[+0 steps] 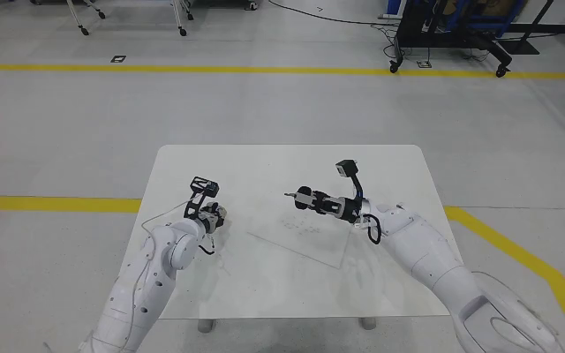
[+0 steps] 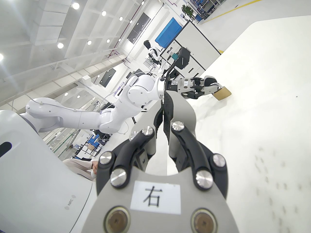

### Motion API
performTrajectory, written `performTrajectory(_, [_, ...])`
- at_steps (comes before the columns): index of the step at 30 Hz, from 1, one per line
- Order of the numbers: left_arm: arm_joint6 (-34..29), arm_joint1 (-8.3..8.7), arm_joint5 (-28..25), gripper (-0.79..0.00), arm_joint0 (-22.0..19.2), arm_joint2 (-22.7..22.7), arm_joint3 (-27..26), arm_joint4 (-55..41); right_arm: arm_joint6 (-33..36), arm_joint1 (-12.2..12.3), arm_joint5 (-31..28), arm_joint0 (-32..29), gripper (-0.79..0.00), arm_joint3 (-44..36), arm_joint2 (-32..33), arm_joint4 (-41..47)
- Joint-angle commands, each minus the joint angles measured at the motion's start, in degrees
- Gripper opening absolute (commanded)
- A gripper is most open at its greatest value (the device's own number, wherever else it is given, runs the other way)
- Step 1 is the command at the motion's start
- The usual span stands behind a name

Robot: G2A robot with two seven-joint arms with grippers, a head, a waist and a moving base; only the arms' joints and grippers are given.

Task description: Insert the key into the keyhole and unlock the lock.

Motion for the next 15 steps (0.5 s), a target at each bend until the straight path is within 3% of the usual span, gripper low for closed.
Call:
performTrajectory(1, [-0.43,-0.09,-0.13,-0.785,-0.45,0.19,0.58,0.01,0.0,0.0,0.0,0.0,-0.785,0.0,0.0,0.0])
performTrajectory(9, [1.37,-0.25,-1.15,-0.785,-0.54,-0.06,0.35,-0.56,0.0,0.0,0.0,0.0,-0.785,0.0,0.0,0.0])
performTrajectory(15, [9.74,-0.48,-8.35,-0.785,-0.41,-2.39,1.17,-10.66,0.0,0.0,0.0,0.0,-0.785,0.0,0.0,0.0])
